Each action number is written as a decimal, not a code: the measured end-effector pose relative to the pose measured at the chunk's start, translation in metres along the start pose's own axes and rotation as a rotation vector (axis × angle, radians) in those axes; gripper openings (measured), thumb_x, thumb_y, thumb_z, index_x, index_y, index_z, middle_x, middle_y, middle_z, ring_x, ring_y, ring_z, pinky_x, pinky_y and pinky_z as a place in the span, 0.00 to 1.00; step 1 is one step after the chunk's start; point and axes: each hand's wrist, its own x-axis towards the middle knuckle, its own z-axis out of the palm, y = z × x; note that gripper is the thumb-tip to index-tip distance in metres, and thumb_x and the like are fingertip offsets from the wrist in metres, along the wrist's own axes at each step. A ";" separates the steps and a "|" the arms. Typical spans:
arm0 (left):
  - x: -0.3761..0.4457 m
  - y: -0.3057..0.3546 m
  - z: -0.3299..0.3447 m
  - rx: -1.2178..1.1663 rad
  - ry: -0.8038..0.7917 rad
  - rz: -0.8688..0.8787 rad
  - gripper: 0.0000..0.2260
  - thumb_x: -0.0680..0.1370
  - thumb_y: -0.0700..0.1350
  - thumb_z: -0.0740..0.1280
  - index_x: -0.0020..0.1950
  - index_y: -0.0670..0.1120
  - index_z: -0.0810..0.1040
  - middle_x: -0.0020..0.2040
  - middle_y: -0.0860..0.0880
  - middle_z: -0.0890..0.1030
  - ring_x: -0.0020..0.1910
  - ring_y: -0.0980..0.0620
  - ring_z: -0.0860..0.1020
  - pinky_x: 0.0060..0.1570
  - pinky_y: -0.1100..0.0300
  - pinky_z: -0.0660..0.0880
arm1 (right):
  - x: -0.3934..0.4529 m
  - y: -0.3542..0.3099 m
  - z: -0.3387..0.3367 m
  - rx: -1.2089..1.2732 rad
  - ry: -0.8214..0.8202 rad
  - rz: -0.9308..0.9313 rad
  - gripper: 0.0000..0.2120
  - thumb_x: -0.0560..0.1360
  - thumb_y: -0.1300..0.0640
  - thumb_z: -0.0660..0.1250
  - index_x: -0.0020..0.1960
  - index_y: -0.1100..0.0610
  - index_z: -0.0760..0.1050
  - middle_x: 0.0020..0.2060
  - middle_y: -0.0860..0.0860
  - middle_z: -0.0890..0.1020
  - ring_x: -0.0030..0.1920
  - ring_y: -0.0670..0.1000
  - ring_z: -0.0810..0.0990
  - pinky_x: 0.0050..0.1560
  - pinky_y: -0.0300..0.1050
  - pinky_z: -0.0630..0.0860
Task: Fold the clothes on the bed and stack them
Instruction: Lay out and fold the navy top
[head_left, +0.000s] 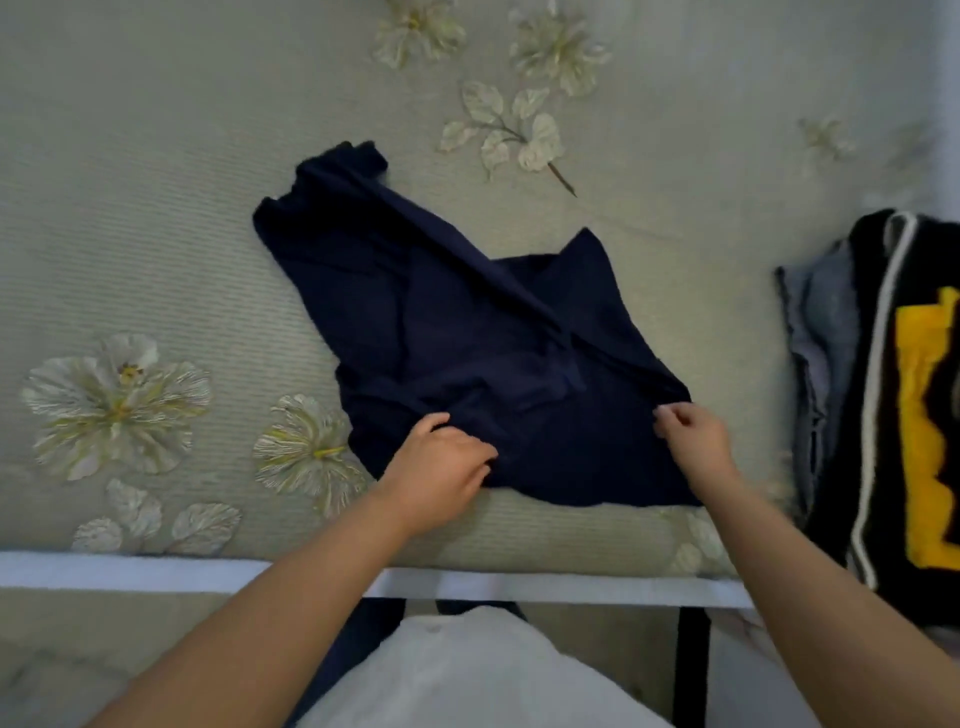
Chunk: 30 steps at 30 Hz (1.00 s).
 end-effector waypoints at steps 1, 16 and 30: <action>-0.001 0.000 -0.004 -0.050 0.113 -0.021 0.10 0.76 0.39 0.63 0.53 0.42 0.80 0.49 0.47 0.83 0.50 0.47 0.80 0.62 0.55 0.65 | -0.006 0.008 0.009 0.037 -0.050 0.003 0.11 0.78 0.60 0.59 0.47 0.66 0.78 0.36 0.55 0.78 0.41 0.55 0.76 0.45 0.45 0.69; 0.089 -0.042 -0.073 0.362 0.118 0.276 0.13 0.75 0.35 0.65 0.58 0.38 0.78 0.58 0.37 0.78 0.58 0.37 0.74 0.53 0.44 0.73 | -0.127 -0.064 0.142 0.602 -0.152 0.525 0.21 0.73 0.46 0.67 0.55 0.62 0.72 0.48 0.52 0.77 0.43 0.48 0.72 0.42 0.39 0.68; 0.175 -0.004 -0.046 0.524 -0.224 0.358 0.19 0.80 0.50 0.58 0.68 0.43 0.67 0.62 0.41 0.74 0.60 0.41 0.72 0.57 0.49 0.66 | -0.130 -0.082 0.146 0.902 0.182 0.703 0.03 0.78 0.59 0.59 0.51 0.58 0.67 0.43 0.50 0.71 0.46 0.50 0.71 0.46 0.42 0.69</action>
